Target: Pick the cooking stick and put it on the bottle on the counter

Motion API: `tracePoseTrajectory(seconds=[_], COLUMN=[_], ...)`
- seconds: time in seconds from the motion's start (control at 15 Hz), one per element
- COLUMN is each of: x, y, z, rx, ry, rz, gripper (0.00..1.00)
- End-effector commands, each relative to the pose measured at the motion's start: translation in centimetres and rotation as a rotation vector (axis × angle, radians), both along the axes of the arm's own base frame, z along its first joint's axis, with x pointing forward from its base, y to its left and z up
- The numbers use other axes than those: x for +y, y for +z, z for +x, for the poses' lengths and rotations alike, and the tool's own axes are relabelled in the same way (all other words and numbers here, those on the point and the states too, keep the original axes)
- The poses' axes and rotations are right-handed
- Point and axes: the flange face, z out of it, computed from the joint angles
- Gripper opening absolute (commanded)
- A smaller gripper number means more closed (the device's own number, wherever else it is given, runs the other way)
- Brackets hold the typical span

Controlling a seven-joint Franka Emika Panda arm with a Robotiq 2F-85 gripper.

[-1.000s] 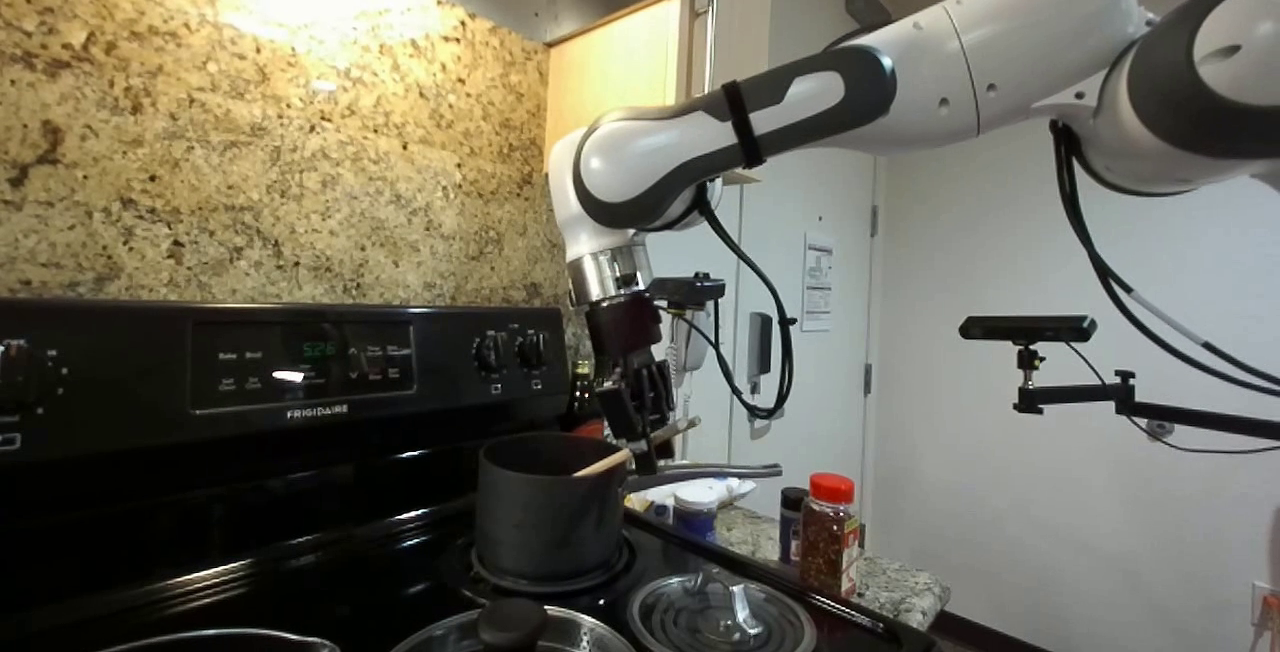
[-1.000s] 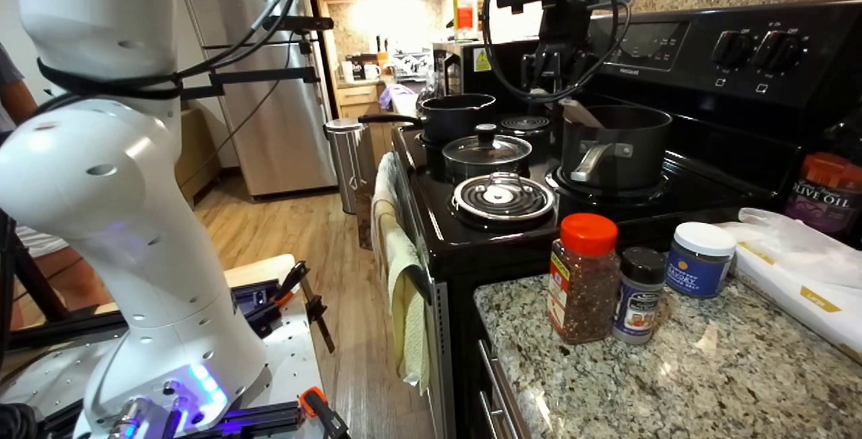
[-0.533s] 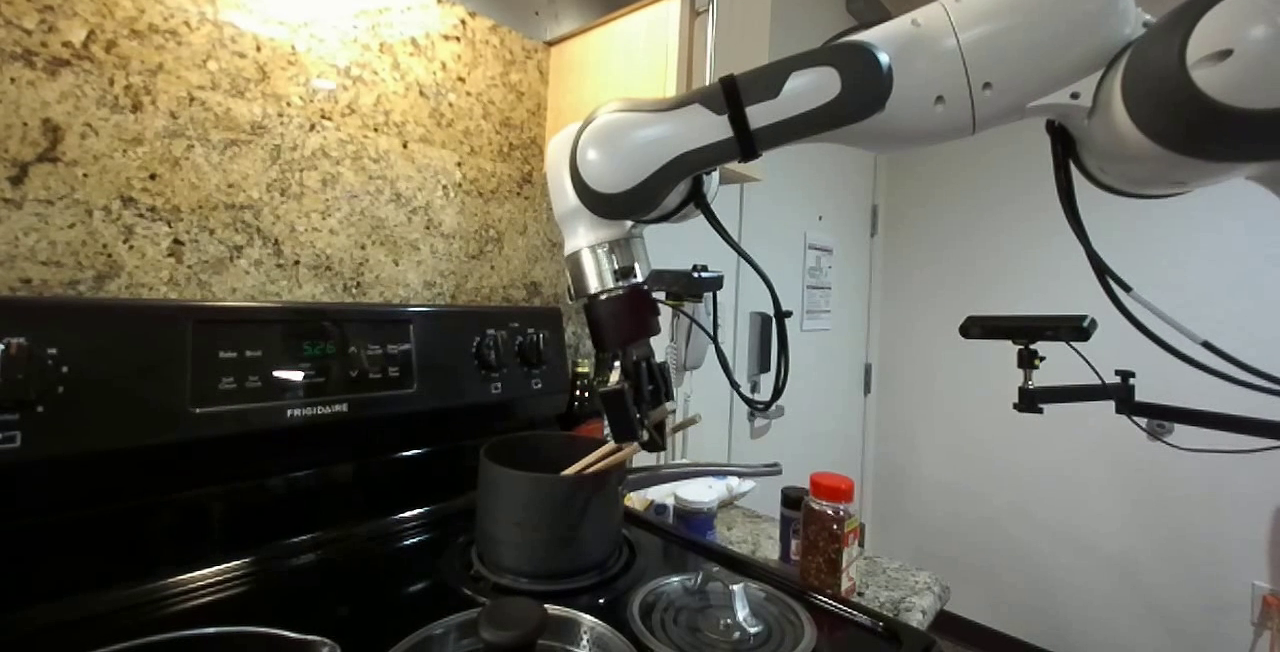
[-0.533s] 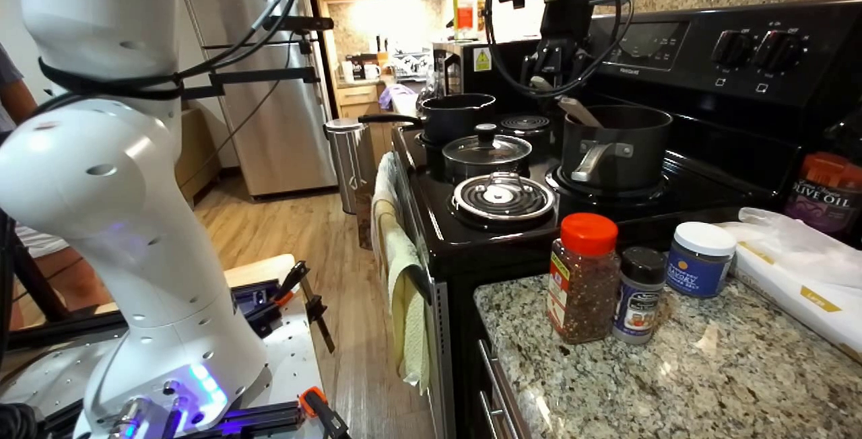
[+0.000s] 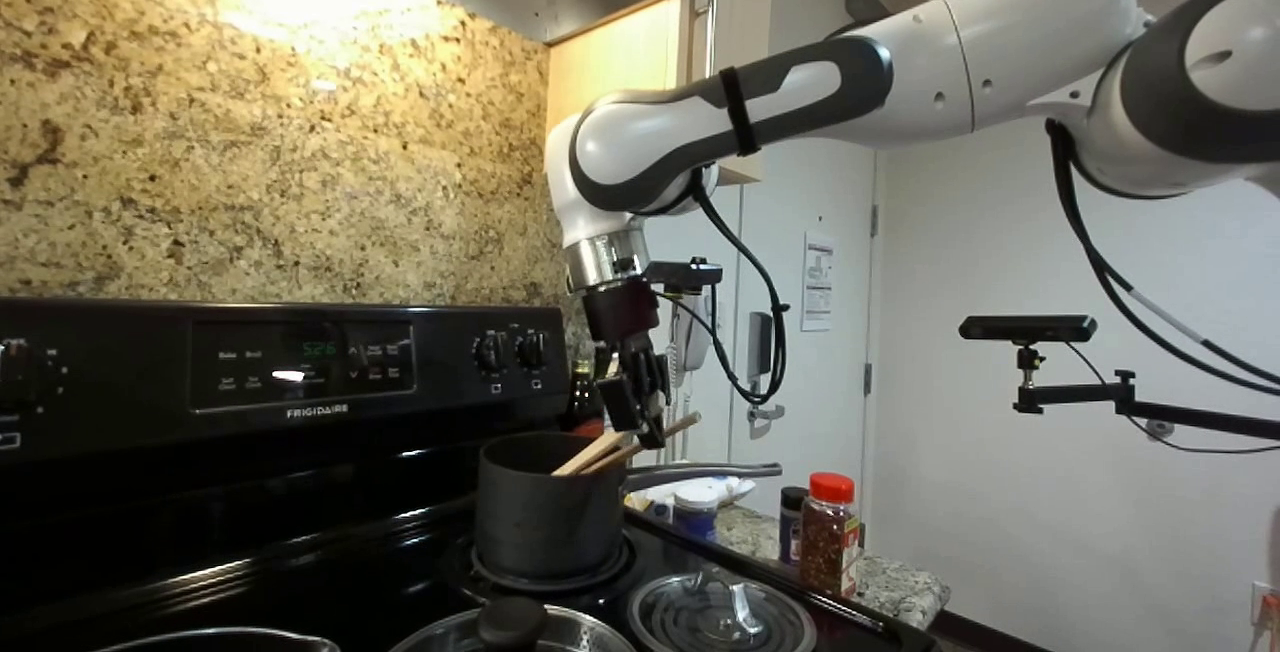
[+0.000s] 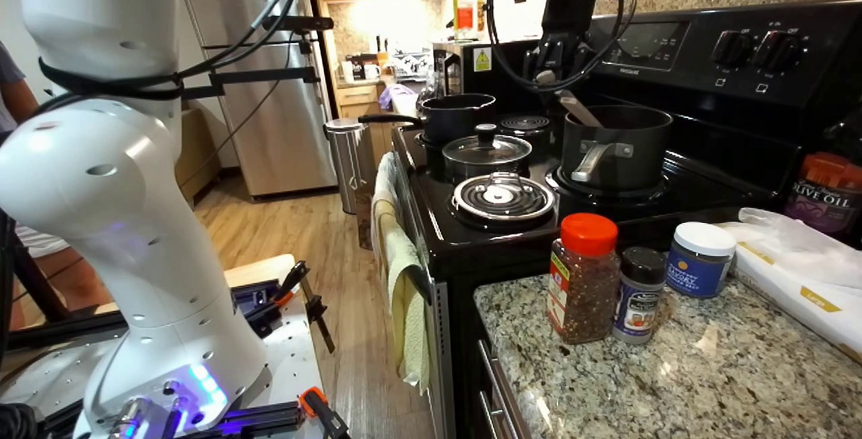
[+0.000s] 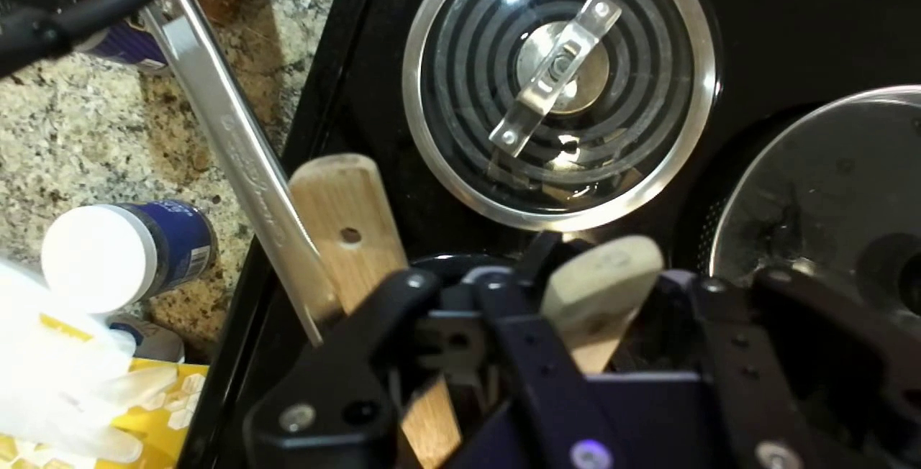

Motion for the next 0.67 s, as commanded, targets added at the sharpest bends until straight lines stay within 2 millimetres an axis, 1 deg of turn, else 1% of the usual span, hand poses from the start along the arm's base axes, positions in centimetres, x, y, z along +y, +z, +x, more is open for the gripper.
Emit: tracePoseTrajectory(seconds=[0.0,0.07,0.6], x=[-0.04,-0.04,-0.03], y=[0.58,0.63,0.88], z=[0.23,0.25,0.51], rx=[0.023,0.024,0.018], ry=[0.021,0.021,0.020], rz=[-0.014,-0.015,-0.017], gripper=[0.40,0.45,0.97])
